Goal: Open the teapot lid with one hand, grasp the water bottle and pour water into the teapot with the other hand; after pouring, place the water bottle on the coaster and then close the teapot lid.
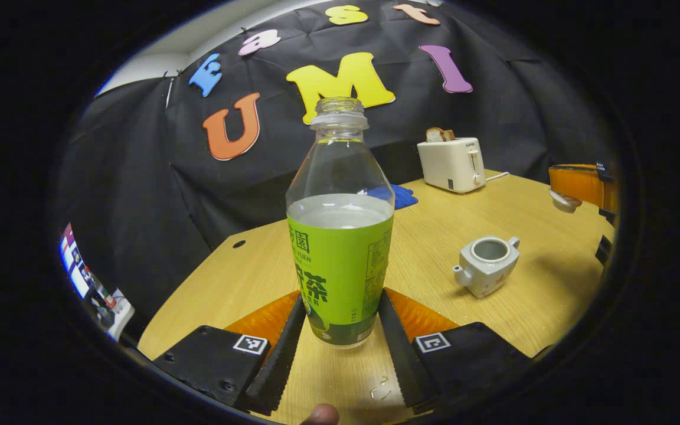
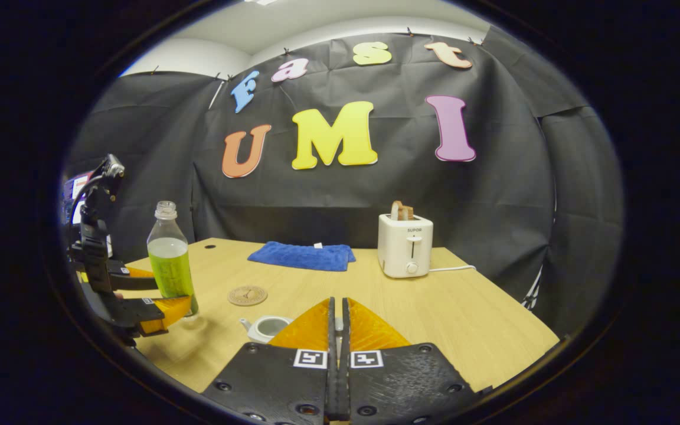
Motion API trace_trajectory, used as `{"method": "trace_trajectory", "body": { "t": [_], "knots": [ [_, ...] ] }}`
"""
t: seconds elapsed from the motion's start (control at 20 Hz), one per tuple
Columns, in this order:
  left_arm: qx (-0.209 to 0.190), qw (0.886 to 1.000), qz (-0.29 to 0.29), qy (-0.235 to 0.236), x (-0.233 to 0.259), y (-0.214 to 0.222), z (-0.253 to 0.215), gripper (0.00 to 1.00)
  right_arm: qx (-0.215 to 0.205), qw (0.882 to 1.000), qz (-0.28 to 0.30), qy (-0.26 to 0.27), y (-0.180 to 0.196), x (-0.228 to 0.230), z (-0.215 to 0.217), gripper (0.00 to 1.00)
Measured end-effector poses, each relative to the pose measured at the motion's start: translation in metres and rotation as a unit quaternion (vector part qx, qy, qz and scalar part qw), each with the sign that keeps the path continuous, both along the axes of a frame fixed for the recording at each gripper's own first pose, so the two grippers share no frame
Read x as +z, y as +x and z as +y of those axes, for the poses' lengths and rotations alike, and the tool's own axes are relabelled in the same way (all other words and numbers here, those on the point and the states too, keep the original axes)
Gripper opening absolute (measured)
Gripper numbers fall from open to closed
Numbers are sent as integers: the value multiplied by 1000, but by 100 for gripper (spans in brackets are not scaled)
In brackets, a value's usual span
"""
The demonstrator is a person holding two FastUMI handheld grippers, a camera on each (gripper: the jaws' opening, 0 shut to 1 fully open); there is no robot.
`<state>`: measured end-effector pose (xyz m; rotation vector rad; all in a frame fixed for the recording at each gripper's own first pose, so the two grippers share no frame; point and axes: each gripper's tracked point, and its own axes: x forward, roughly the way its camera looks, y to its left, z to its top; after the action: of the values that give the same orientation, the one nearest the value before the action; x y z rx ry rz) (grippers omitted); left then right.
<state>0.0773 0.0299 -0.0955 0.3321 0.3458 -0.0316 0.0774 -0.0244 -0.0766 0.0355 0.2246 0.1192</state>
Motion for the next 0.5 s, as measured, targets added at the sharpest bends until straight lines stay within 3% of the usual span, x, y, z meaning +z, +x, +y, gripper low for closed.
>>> {"method": "trace_trajectory", "body": {
  "t": [0.15, 0.3, 0.5],
  "knots": [
    [-11, 996, -4, 93, 11, 1, 12, 75, 1, 1000, -1, -2, -3, 0, -6, 0],
    [-18, 981, -11, 191, 21, 3, 23, 75, -3, 1000, -4, -4, -5, 2, -16, 0],
    [-26, 963, -2, 269, 25, 9, 30, 75, -7, 1000, -2, -7, -8, -3, -25, 0]
  ]
}}
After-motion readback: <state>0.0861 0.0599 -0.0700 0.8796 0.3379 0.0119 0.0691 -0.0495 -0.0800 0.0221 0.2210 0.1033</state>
